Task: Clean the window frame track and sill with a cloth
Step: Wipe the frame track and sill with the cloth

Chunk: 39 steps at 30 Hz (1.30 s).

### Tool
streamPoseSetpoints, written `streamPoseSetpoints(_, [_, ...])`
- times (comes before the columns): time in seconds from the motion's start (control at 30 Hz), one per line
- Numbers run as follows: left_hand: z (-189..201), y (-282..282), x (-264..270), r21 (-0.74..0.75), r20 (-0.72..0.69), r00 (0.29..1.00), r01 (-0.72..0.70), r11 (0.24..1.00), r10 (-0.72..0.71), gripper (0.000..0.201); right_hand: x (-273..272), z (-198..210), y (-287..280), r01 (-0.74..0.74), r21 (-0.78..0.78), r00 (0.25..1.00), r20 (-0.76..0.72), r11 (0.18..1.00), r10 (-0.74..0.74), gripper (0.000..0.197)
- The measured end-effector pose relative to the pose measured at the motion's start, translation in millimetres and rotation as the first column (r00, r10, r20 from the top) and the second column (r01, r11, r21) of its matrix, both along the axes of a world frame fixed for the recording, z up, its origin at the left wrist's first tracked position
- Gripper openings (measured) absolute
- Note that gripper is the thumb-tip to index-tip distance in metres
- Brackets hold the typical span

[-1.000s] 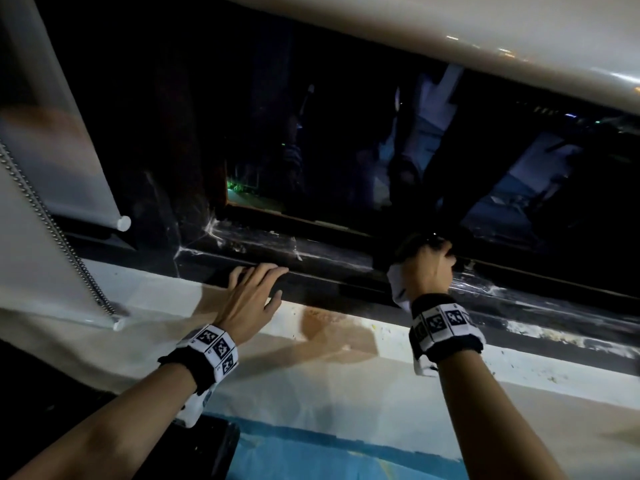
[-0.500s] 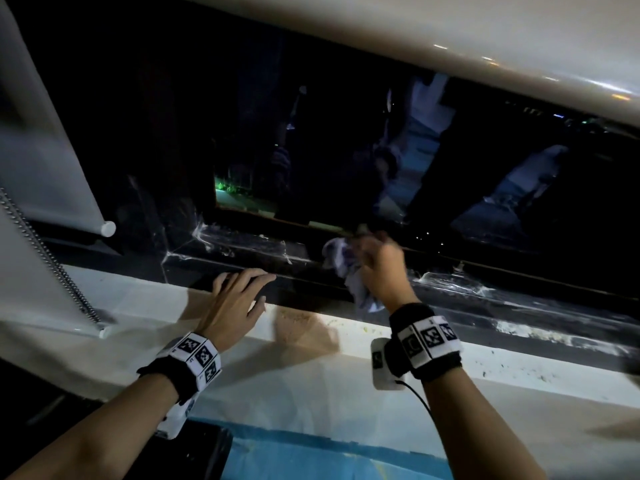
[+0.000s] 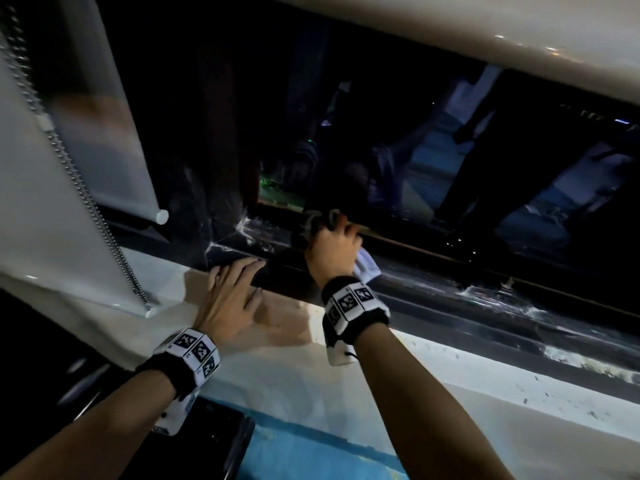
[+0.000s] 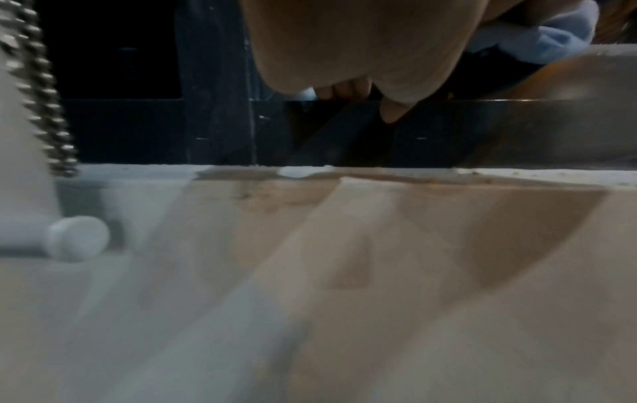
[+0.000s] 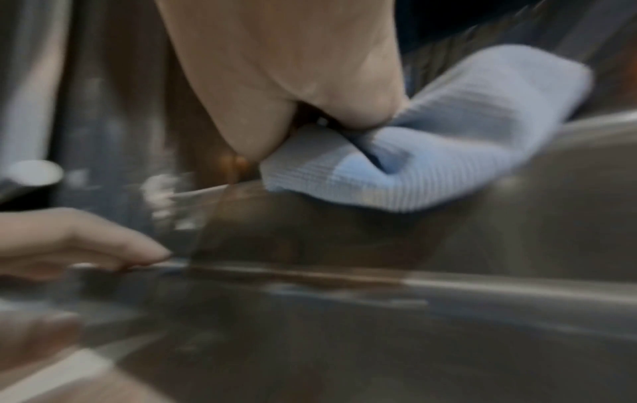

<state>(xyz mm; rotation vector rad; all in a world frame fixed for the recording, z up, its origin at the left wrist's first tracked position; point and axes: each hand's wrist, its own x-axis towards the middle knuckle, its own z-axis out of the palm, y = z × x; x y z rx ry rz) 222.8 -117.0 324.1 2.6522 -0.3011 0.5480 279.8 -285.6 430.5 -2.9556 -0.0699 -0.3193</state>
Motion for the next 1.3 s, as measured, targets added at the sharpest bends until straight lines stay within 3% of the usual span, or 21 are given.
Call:
streamPoseSetpoints(0.13, [-1,22,-2,0.061,-0.026,0.998,-0.063,0.996,0.064,0.056,0,1,13,-0.279,0.025,0.959,-0.042,0.96,0.28,0.04])
streamPoseSetpoints(0.2, [1,28,-1,0.095,-0.049,0.996,-0.064,0.993,0.069,0.057,-3,8,1,-0.479,0.12,0.876,0.013,0.869,0.481,0.033])
streamPoseSetpoints(0.27, [1,32,0,0.107,-0.071,0.995,-0.06,0.992,0.068,0.057,0,16,-10,-0.559,0.253,0.829,0.126,0.79,0.546,0.022])
streamPoseSetpoints(0.33, [-1,34,0,0.099,-0.083,0.995,-0.053,0.994,0.061,0.059,12,22,-9,-0.519,0.306,0.855,0.181,0.798,0.487,0.019])
streamPoseSetpoints(0.37, [-3,34,-1,0.09,-0.083,0.995,-0.049,0.995,0.057,0.061,18,21,-3,-0.451,0.284,0.893,0.143,0.846,0.427,0.021])
streamPoseSetpoints(0.4, [-4,34,-2,0.081,-0.08,0.995,-0.047,0.996,0.053,0.063,22,20,6,-0.349,0.235,0.936,0.047,0.907,0.348,0.025])
streamPoseSetpoints(0.47, [-6,35,-2,0.062,-0.079,0.996,-0.039,0.997,0.044,0.069,26,14,31,-0.227,0.136,0.956,-0.16,0.964,0.247,0.035])
streamPoseSetpoints(0.6, [-10,41,-1,0.082,-0.08,0.997,-0.006,0.997,0.013,0.077,17,-1,66,-0.301,-0.011,0.95,-0.089,0.954,0.299,0.04])
streamPoseSetpoints(0.73, [-12,39,-2,0.081,-0.116,0.993,-0.015,0.997,0.025,0.07,-8,-11,50,-0.424,-0.066,0.903,0.05,0.903,0.427,0.041])
streamPoseSetpoints(0.83, [-12,39,-2,0.042,-0.098,0.995,-0.022,0.999,0.026,0.061,-11,-5,20,-0.51,-0.055,0.86,-0.024,0.858,0.51,0.047])
streamPoseSetpoints(0.93, [-4,42,-2,-0.005,-0.027,0.999,-0.025,1.0,0.025,0.053,8,7,0,-0.429,0.23,0.901,0.039,0.874,0.432,0.037])
streamPoseSetpoints(1.0, [2,42,-3,-0.045,0.011,0.999,-0.05,0.998,0.051,0.047,23,11,4,-0.343,0.201,0.939,0.034,0.918,0.343,0.032])
streamPoseSetpoints(1.07, [4,41,-4,-0.067,0.027,0.997,-0.07,0.995,0.072,0.045,26,12,22,-0.238,0.092,0.965,-0.092,0.967,0.247,0.032])
streamPoseSetpoints(1.2, [2,43,-3,-0.232,-0.016,0.999,-0.048,0.972,0.045,0.042,7,2,57,-0.348,-0.052,0.936,-0.072,0.936,0.344,0.041])
streamPoseSetpoints(1.3, [13,35,-6,-0.4,-0.02,1.0,-0.027,0.916,0.021,0.041,-9,1,54,-0.461,0.094,0.886,0.003,0.882,0.463,0.035])
